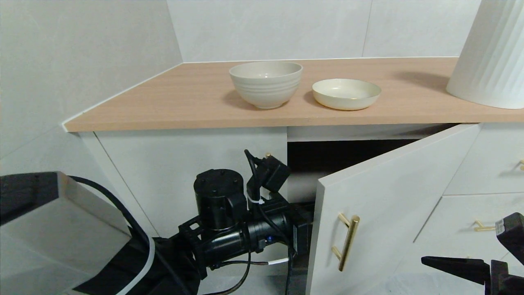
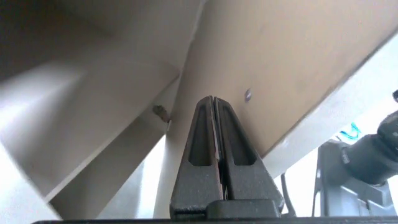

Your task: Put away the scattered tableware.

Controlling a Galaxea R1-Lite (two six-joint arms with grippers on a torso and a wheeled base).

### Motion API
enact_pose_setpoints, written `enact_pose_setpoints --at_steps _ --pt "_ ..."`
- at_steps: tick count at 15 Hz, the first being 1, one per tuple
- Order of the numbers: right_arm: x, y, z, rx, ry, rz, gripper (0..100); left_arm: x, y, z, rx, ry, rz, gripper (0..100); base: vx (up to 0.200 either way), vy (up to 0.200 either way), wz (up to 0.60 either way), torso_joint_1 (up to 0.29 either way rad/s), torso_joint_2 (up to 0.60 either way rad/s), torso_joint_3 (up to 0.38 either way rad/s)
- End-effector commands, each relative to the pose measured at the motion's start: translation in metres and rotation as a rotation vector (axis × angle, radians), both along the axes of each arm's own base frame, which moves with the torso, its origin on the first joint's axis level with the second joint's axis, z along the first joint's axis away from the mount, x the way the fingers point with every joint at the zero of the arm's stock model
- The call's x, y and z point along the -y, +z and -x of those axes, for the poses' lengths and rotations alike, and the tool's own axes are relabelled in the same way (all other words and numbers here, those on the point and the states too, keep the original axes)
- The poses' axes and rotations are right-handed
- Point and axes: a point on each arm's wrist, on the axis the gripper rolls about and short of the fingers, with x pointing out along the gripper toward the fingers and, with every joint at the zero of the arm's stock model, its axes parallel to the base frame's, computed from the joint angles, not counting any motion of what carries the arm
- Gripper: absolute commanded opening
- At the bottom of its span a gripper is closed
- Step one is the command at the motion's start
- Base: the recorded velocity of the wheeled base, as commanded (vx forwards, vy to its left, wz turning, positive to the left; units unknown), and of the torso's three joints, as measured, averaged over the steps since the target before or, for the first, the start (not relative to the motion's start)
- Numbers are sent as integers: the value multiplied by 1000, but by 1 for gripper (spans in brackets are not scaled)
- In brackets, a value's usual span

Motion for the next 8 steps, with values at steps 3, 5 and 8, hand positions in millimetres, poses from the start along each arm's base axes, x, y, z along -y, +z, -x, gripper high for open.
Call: enact_pose_setpoints --at_steps 3,5,8 --pt "-1 -2 2 -6 19 3 100 2 2 3 5 1 4 0 -67 0 0 -1 1 2" --pt "-1 -2 2 -8 19 6 100 3 0 3 1 1 0 0 -200 0 0 10 2 -2" --pt "-1 -3 3 -8 21 8 100 5 -5 1 -9 1 -10 0 -67 0 0 1 1 1"
